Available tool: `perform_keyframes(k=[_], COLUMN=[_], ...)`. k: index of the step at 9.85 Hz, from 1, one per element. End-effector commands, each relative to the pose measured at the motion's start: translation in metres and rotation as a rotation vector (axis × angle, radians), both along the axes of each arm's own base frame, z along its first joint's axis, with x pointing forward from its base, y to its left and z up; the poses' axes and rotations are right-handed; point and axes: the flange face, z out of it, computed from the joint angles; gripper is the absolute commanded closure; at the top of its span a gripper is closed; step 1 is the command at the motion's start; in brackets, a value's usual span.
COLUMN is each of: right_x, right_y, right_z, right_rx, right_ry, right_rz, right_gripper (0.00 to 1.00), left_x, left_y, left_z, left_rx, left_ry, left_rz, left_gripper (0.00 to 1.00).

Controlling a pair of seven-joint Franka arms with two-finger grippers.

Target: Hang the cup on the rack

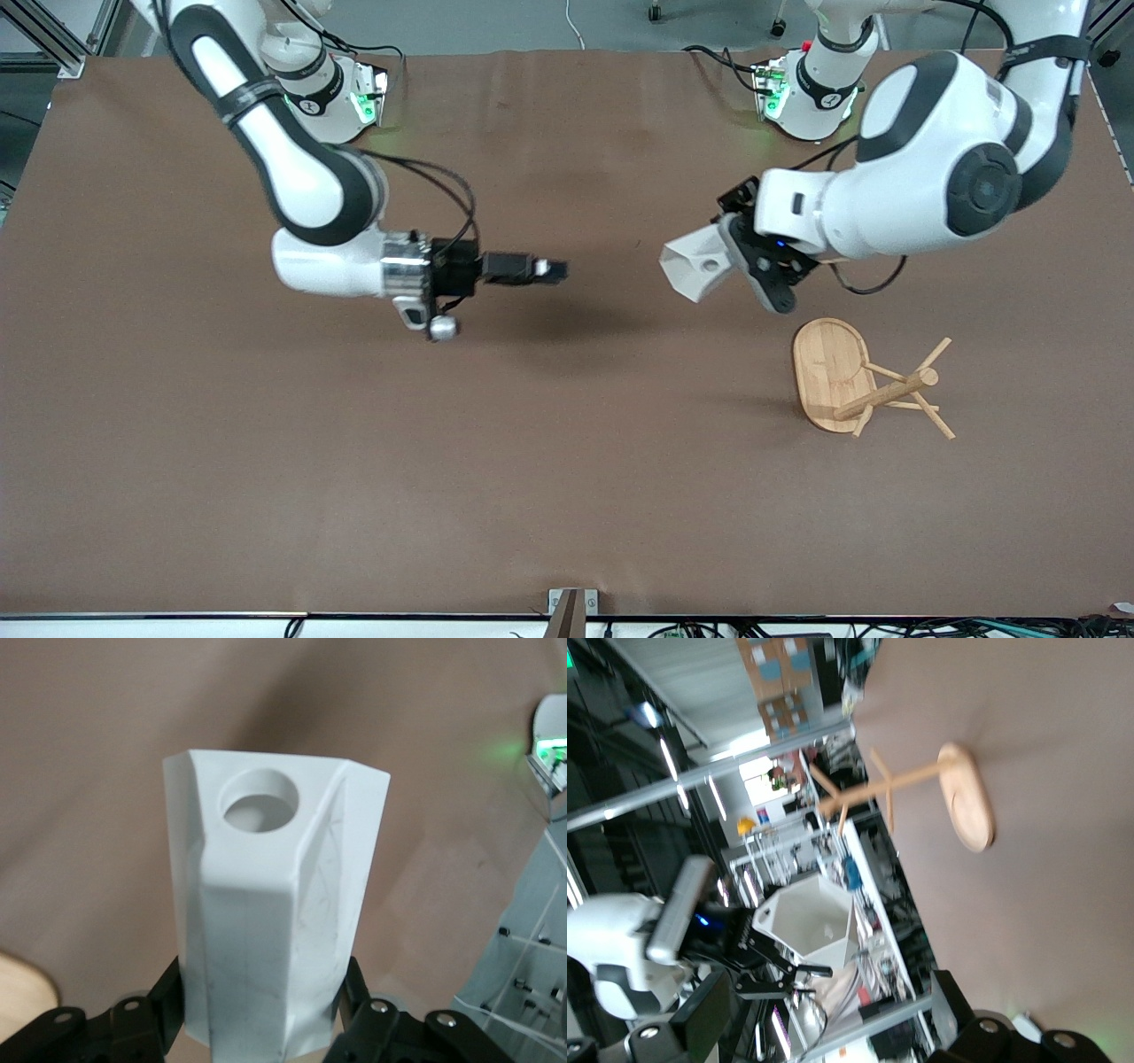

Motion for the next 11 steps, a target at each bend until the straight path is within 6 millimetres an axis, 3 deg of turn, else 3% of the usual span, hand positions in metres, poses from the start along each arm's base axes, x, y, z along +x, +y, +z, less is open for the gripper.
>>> perform_keyframes(k=[1, 3, 5, 7, 9, 10, 11], right_x=[0.012, 0.033, 0.043, 0.045, 0.047, 0.042, 0.043], right_y=[-0.067, -0.146, -0.215, -0.287, -0.357, -0.376, -0.381], right_z=[0.000, -0.005, 0.002, 0.017, 0.059, 0.079, 0.105], right_rx=[-0.169, -0.446, -0.750, -1.014, -1.238, -1.252, -1.272], right_ry=[-0.077, -0.187, -0.288, -0.340, -0.369, -0.324, -0.310], right_rz=[-0.006, 0.065, 0.165, 0.243, 0.300, 0.305, 0.255], right_gripper=[0.00, 0.00, 0.00, 0.00, 0.00, 0.00, 0.00], left_x=[0.014, 0.027, 0.040, 0.054, 0.062, 0.063, 0.062], left_y=[0.030, 0.053, 0.063, 0.092, 0.123, 0.130, 0.130], left_z=[-0.030, -0.052, -0.083, -0.100, -0.103, -0.104, -0.105], left_rx=[0.101, 0.177, 0.208, 0.233, 0.250, 0.254, 0.254], left_ry=[0.007, 0.008, 0.036, 0.054, 0.056, 0.056, 0.060], left_rz=[0.142, 0.318, 0.433, 0.554, 0.623, 0.636, 0.636], left_gripper=[0.98, 0.98, 0.98, 0.98, 0.99, 0.99, 0.99])
